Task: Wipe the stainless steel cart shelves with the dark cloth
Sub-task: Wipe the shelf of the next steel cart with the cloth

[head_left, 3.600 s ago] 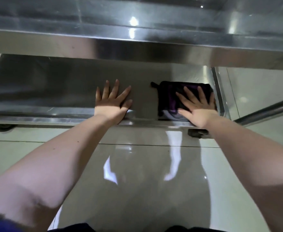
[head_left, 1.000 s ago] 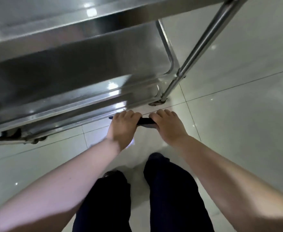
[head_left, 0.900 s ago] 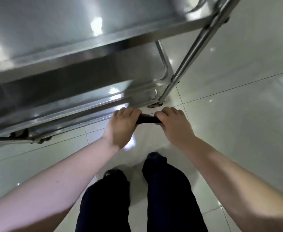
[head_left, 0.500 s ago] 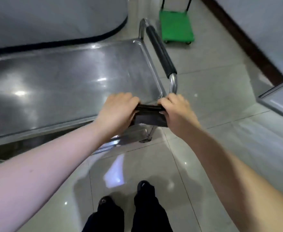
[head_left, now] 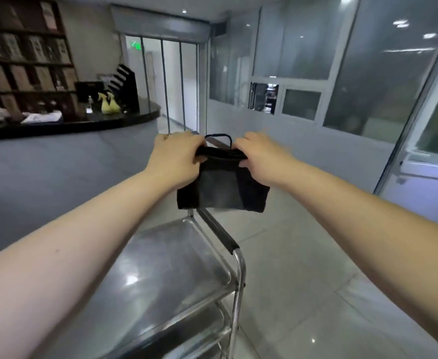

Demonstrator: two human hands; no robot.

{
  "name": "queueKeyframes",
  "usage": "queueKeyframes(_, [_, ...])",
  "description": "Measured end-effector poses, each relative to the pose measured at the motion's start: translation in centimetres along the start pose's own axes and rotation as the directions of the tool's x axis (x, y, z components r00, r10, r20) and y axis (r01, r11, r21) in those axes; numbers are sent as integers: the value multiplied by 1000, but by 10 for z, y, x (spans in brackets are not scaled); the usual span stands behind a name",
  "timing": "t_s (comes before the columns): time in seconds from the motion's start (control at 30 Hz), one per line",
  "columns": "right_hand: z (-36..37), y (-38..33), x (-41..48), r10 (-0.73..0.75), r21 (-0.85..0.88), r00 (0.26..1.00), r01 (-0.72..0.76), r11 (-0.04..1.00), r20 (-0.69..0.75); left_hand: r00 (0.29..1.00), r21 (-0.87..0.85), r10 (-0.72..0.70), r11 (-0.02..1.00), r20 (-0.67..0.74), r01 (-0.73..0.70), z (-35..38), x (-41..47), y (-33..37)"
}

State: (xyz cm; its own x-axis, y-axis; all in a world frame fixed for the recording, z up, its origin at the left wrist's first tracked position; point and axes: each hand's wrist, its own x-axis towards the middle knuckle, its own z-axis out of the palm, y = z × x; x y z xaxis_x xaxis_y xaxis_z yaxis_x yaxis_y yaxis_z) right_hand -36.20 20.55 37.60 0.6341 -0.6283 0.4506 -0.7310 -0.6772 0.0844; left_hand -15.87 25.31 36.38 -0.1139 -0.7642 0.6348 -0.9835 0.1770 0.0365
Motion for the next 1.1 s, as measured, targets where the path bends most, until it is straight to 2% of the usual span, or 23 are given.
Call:
queueKeyframes(0.13, [-24,27,0,173,-6,977,-175,985,-124,999,-105,-25,994,-39,21,0,33,28])
queueKeyframes(0.27, [-16,72,-30,248,3,950,-253,968,-191,998,-113,16,993,-64,-23,29,56,76])
queueKeyframes(0.43, [4,162,-70,254,19,950,-255,967,-181,993,58,114,992,-37,-112,95,94,151])
queueKeyframes(0.57, [22,245,-87,235,14,946,-238,971,-221,983,115,182,978,-38,-176,145,136,204])
queueKeyframes(0.73, [58,338,-84,221,-26,950,-233,972,-222,990,120,139,983,27,-141,216,181,251])
queueKeyframes(0.93, [128,412,-47,185,4,977,-186,983,-106,981,209,51,974,189,-91,307,217,253])
queueKeyframes(1.1, [184,458,25,78,-14,996,-78,997,-39,980,213,16,975,200,-59,373,272,208])
